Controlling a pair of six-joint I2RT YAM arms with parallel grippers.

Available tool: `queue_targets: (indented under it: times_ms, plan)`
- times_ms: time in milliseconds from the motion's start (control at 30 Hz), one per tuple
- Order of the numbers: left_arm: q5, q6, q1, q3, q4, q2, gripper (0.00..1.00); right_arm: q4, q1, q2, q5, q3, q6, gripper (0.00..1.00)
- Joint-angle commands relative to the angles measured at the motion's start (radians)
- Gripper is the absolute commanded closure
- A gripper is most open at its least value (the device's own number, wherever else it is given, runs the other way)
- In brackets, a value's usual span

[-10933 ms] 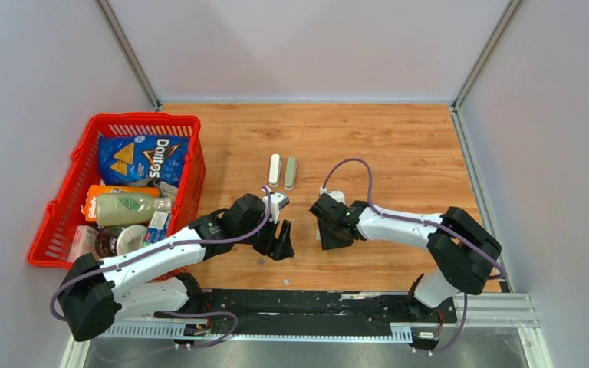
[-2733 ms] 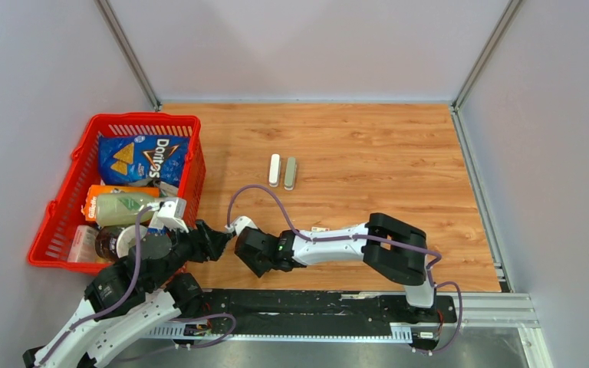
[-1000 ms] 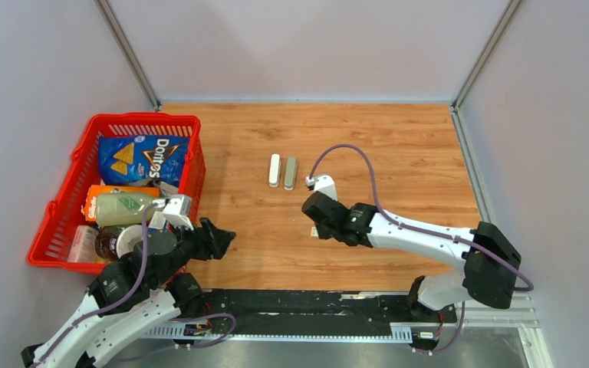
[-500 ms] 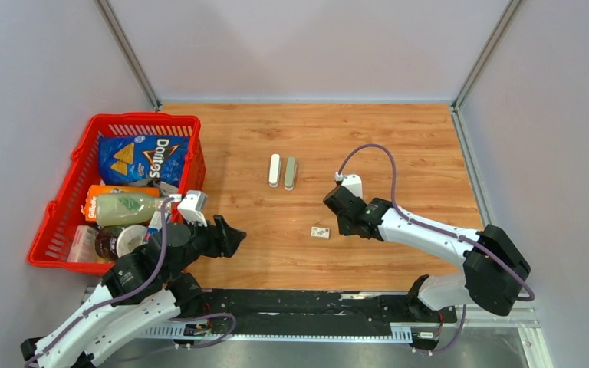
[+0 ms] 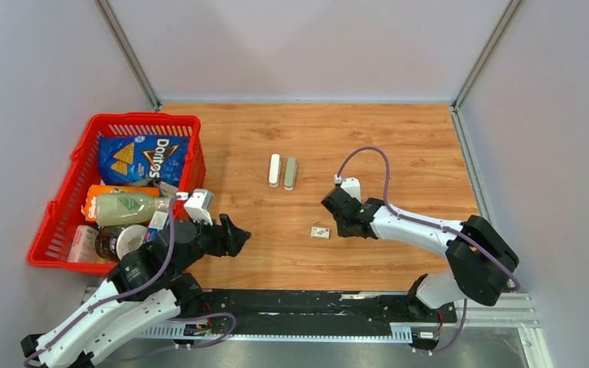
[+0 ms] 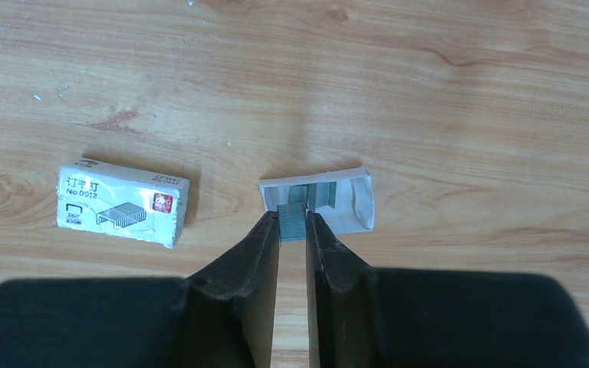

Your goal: Unload the staples from the stapler

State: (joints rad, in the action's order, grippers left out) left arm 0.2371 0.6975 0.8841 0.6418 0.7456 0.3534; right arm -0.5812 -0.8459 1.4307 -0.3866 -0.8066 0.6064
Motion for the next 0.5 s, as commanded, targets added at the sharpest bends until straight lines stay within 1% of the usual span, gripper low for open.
queue_targets:
  times_ms: [0, 333, 467]
  plan:
    - [-0.013, -0.013, 0.004, -0.008, -0.049, 0.015, 0.22, 0.055, 0.013, 0.02, -0.012, -0.003, 0.016, 0.8]
    - [-0.013, -0.013, 0.003, -0.019, -0.061, 0.019, 0.22, 0.083, 0.028, 0.033, -0.017, 0.006, 0.019, 0.8]
    - [-0.015, -0.013, 0.004, -0.024, -0.069, 0.024, 0.22, 0.09, 0.03, 0.046, -0.009, 0.007, 0.023, 0.78]
